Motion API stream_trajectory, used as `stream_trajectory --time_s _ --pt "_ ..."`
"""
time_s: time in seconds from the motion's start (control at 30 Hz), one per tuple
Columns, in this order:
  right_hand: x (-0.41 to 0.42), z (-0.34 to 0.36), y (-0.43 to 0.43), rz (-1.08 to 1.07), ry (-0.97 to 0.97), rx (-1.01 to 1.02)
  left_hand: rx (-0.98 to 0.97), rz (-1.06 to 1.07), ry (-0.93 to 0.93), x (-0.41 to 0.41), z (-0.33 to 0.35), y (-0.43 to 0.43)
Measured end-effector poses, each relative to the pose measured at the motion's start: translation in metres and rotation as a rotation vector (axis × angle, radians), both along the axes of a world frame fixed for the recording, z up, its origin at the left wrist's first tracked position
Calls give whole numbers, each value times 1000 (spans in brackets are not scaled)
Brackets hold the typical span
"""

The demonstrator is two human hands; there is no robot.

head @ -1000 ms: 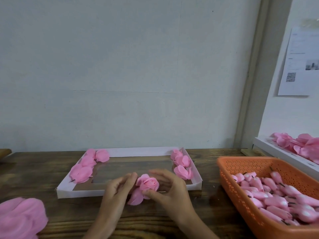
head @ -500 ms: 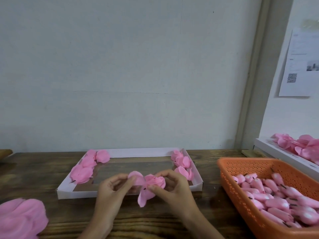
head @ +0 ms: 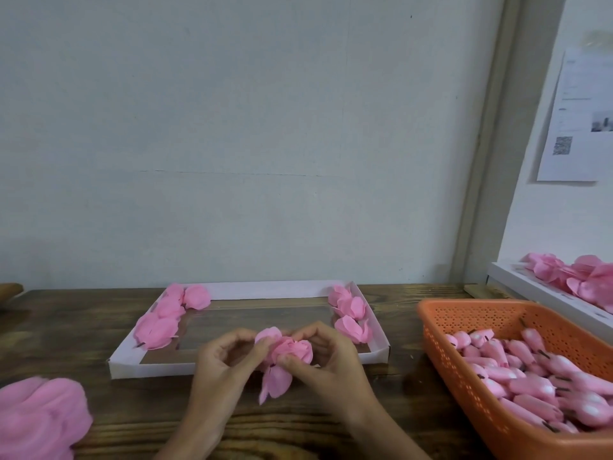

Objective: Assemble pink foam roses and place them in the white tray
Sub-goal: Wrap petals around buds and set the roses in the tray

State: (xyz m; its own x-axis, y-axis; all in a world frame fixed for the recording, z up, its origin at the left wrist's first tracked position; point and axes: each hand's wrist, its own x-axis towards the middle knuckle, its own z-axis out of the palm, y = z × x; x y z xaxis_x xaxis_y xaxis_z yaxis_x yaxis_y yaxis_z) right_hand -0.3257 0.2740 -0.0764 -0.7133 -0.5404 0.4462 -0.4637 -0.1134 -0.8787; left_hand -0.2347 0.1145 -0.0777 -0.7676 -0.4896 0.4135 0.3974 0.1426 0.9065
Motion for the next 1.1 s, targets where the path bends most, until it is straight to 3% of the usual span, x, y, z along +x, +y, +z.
stream_trajectory --time_s 0.17,0.27,0.37,0.47,0.6,0.87,1.1 --pt "-6 -1 1 5 -94 -90 92 64 -65 -6 -8 -5" --pt "-8 -2 1 6 -149 -138 209 6 -103 -9 -10 -3" --pt "-10 -3 0 10 -193 -158 194 -51 -131 -9 -12 -5" --pt "-12 -4 0 -4 -171 -145 123 -115 -150 -8 -13 -8" --pt "-12 -8 -2 -46 -169 -121 272 -83 -173 -10 -18 -12" --pt "-11 -9 -2 -16 -192 -144 376 -68 -199 -15 -21 -11" --pt "-8 -10 -1 -92 -99 -79 299 -103 -203 -15 -25 -11"
